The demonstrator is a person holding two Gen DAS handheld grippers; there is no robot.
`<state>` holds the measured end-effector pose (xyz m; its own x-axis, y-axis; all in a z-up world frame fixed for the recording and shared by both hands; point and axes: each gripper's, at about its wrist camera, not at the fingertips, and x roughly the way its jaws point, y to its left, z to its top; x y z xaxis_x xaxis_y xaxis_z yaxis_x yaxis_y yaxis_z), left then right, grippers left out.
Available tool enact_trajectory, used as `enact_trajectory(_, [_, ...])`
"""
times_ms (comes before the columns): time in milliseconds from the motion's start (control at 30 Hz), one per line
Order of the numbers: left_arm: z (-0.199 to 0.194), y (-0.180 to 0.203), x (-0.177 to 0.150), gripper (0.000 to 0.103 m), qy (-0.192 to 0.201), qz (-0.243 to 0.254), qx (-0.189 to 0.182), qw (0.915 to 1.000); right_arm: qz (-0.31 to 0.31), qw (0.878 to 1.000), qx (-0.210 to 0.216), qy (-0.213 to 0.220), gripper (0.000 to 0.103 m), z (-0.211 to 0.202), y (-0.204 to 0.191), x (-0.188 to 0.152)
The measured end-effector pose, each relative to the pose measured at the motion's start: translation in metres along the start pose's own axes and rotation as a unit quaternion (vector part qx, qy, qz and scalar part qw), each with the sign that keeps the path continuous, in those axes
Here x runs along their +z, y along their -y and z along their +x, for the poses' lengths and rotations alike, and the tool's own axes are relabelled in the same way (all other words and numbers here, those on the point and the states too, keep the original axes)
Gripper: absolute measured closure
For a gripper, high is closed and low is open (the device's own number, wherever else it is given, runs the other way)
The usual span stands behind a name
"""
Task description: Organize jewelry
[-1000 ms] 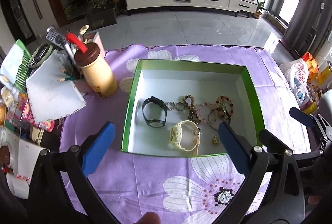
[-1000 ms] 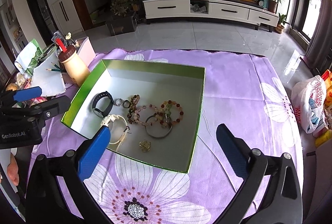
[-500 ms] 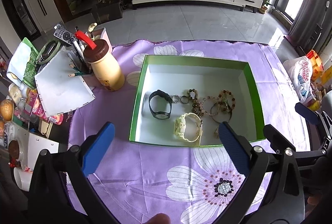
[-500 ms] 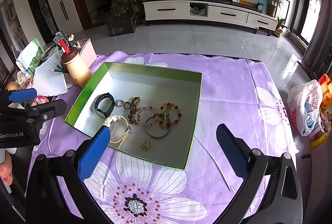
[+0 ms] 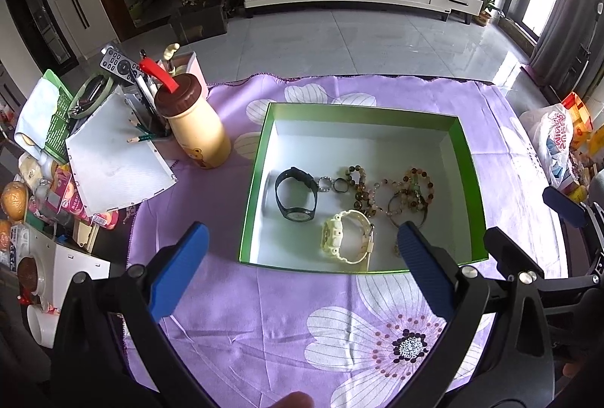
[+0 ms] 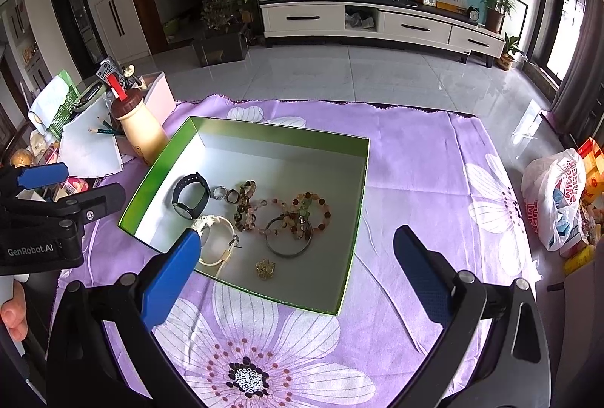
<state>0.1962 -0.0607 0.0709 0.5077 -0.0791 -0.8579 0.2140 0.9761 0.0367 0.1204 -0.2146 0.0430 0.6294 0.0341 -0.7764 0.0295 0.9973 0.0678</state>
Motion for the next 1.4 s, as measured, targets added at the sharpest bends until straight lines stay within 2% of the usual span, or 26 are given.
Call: enact_trajectory(1400, [0.014,0.005,0.001,0.002,-0.005,0.006,0.014,0.9999,0.010,1.000,-0.004,-0.007,0.001,0.015,0.006,-0.005])
